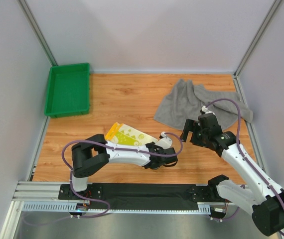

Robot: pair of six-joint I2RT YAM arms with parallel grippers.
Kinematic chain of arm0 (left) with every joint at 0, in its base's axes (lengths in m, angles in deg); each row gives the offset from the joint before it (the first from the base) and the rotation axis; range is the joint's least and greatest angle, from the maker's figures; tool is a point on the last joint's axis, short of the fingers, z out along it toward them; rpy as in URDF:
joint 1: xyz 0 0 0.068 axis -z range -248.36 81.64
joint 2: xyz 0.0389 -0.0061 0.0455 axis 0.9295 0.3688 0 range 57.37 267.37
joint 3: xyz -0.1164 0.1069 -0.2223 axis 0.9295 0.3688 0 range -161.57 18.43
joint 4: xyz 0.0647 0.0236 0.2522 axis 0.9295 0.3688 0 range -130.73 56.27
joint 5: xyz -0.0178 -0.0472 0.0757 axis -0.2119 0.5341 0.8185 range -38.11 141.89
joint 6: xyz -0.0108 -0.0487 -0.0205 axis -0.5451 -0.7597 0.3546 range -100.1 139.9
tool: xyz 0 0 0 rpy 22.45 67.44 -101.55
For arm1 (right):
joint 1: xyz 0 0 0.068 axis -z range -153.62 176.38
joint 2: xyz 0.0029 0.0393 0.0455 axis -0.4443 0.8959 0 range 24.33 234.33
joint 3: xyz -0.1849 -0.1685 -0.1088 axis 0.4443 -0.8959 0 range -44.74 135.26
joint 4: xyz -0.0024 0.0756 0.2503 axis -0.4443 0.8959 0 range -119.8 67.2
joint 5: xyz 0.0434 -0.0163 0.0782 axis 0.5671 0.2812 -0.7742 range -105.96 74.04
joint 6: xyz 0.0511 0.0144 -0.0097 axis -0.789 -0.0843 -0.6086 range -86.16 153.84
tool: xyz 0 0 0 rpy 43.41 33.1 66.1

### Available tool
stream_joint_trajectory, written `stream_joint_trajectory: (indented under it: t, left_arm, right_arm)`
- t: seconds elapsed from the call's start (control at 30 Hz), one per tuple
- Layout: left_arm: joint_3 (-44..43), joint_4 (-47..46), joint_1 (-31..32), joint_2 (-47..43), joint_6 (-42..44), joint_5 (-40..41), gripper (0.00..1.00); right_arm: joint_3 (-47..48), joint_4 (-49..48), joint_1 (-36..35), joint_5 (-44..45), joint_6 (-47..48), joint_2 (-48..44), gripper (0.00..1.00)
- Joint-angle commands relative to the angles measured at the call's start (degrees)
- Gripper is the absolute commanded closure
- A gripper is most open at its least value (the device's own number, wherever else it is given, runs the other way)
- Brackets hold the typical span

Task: Roll the towels
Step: Roll the towel

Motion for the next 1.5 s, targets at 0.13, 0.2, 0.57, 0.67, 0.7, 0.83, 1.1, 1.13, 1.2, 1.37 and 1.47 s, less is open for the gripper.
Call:
stream_joint_trajectory:
  t: [0.13,0.2,0.57,0.67,0.7,0.83,1.1,1.13,1.2,1.37,1.47]
  left_arm:
    - [7.5,-4.74,-1.41,-3.29,-2.22,-1.98,0.87]
    - [7.94,-5.18,-1.41,-4.17,-2.04,-2.24,0.93]
    - [9.96,-7.82,-1.77,-11.81,-1.43,-5.93,1.0]
    - [11.71,-10.1,-2.64,-15.07,-1.34,-8.82,1.0]
    - [12.24,-11.24,-2.91,-16.12,-1.43,-9.97,1.0]
    - [13.65,-12.22,-3.52,-17.8,-2.13,-11.47,1.0]
    - [15.68,-13.97,-4.14,-19.29,-2.92,-13.06,1.0]
    - [15.68,-13.89,-4.14,-19.38,-2.92,-13.06,1.0]
    - [15.85,-14.06,-4.23,-19.47,-3.01,-13.32,1.0]
    - [16.82,-14.59,-4.58,-21.05,-3.27,-13.67,1.0]
    - [17.7,-15.2,-5.1,-22.28,-3.53,-14.11,1.0]
  right_arm:
    - [0.21,-0.53,0.31,-1.42,0.04,-0.25,0.0]
    - [0.04,-0.8,0.4,-2.04,-0.4,0.19,0.0]
    - [-5.85,-16.78,-0.3,-28.66,-5.84,12.75,0.02]
    - [-5.94,-21.18,-1.71,-31.21,-7.34,16.62,0.02]
    - [-5.77,-22.84,-2.5,-31.65,-8.12,18.45,0.02]
    - [-5.24,-27.33,-4.17,-33.24,-9.97,23.82,0.03]
    - [-3.22,-33.32,-7.95,-32.98,-12.61,33.57,0.07]
    - [-3.04,-34.45,-8.21,-32.98,-12.88,34.28,0.07]
    - [-2.6,-35.69,-8.65,-32.89,-13.58,35.96,0.09]
    - [-1.55,-36.31,-8.74,-32.36,-13.58,39.12,0.23]
    - [-0.93,-36.66,-8.83,-32.1,-13.41,41.14,0.4]
